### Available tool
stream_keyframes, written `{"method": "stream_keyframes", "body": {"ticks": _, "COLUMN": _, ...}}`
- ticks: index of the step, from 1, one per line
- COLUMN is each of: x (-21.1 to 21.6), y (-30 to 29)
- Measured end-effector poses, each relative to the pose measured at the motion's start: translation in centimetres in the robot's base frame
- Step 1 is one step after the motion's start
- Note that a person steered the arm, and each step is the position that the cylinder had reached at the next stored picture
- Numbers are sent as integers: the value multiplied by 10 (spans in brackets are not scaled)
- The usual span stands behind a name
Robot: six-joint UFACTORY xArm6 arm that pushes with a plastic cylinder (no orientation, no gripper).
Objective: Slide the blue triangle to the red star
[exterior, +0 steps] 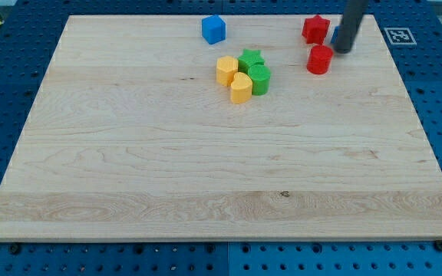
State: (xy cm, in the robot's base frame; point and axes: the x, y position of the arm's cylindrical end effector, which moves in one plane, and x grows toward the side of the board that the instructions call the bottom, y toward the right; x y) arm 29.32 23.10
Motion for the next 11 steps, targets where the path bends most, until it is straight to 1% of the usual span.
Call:
{"method": "stream_keyframes", "body": {"ticks": 1, "x": 10, "y": 44}}
{"method": "stream_keyframes", "body": {"ticks": 2, "x": 10, "y": 72}}
{"method": "stream_keyframes", "body": {"ticks": 3, "x": 5, "y": 76}}
{"method": "stream_keyframes", "body": {"ticks": 4, "x": -4, "y": 68}}
{"method": "stream_keyframes", "body": {"ticks": 5, "x": -12, "y": 42}}
{"method": "stream_keyframes", "body": {"ticks": 6, "x": -32, "y": 16}}
{"method": "stream_keyframes", "body": {"ticks": 7, "x": -57, "y": 3}}
{"method": "stream_keyframes", "body": {"ticks": 9, "x": -60, "y": -30}}
{"method": "stream_keyframes", "body": {"ticks": 11, "x": -74, "y": -46}}
